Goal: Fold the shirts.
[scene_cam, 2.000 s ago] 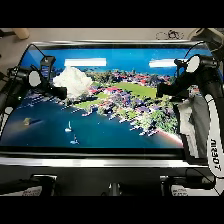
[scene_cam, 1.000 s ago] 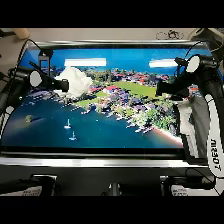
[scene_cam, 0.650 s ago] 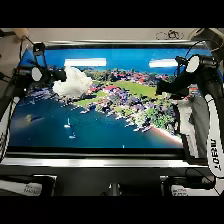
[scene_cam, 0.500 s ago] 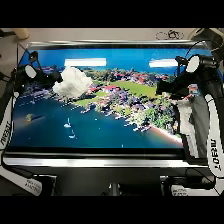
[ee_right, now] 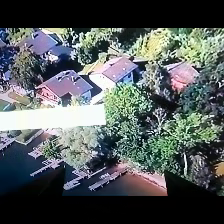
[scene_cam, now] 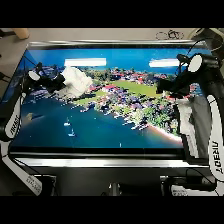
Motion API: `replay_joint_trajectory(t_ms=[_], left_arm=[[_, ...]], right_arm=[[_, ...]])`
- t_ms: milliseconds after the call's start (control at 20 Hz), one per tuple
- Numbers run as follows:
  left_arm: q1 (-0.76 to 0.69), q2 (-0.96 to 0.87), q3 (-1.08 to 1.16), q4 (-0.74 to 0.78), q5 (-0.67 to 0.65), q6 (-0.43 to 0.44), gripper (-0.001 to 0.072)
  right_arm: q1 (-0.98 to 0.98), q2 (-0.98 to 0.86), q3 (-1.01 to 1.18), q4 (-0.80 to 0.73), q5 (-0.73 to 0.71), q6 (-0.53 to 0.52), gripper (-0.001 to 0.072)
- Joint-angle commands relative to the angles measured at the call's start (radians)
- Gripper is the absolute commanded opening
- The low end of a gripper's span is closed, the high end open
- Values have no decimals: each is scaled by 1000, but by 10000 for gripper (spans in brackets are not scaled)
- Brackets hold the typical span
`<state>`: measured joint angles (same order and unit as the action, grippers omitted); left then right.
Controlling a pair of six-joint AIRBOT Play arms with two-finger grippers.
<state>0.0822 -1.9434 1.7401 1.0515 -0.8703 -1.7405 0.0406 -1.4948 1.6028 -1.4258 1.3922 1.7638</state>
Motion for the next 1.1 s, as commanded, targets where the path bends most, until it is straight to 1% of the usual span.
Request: replay_joint_trajectory(t_ms=[0,100,150,250,300,350,500,550,650,700,750,800,850,900,950,1050], left_arm=[[-22,119,5,-139,53,249,23],[-72,322,4,-138,24,447,23],[-107,432,4,-129,5,488,23],[-201,643,2,-79,-17,492,23],[-262,736,-11,-42,-24,485,23],[-323,807,-37,-5,-24,450,23],[-515,946,-224,131,-26,312,23],[-565,956,-307,155,-25,277,23],[-653,921,-495,152,8,219,24],[-699,873,-585,133,41,191,24],[-747,804,-657,89,63,184,36],[-785,730,-697,29,70,185,290],[-811,658,-704,-27,46,184,720],[-814,603,-687,-69,-10,188,720],[-795,585,-657,-59,-64,188,720],[-693,632,-588,-5,-131,211,720]], right_arm=[[1,68,1,-24,-64,-43,668],[1,137,1,-59,-133,-88,669],[0,175,1,-90,-173,-111,670],[0,258,1,-149,-228,-117,670],[0,299,1,-159,-209,-116,670],[1,341,1,-157,-167,-115,670],[1,462,1,-154,50,-115,670],[1,489,1,-154,127,-115,669],[1,513,1,-154,289,-115,669],[0,513,-1,-154,332,-115,669],[1,513,-12,-153,339,-112,669],[1,512,-27,-152,328,-107,669],[1,506,-40,-150,316,-108,669],[1,494,-54,-149,307,-107,669],[1,481,-64,-148,306,-108,669],[1,444,-86,-119,308,-108,669]])
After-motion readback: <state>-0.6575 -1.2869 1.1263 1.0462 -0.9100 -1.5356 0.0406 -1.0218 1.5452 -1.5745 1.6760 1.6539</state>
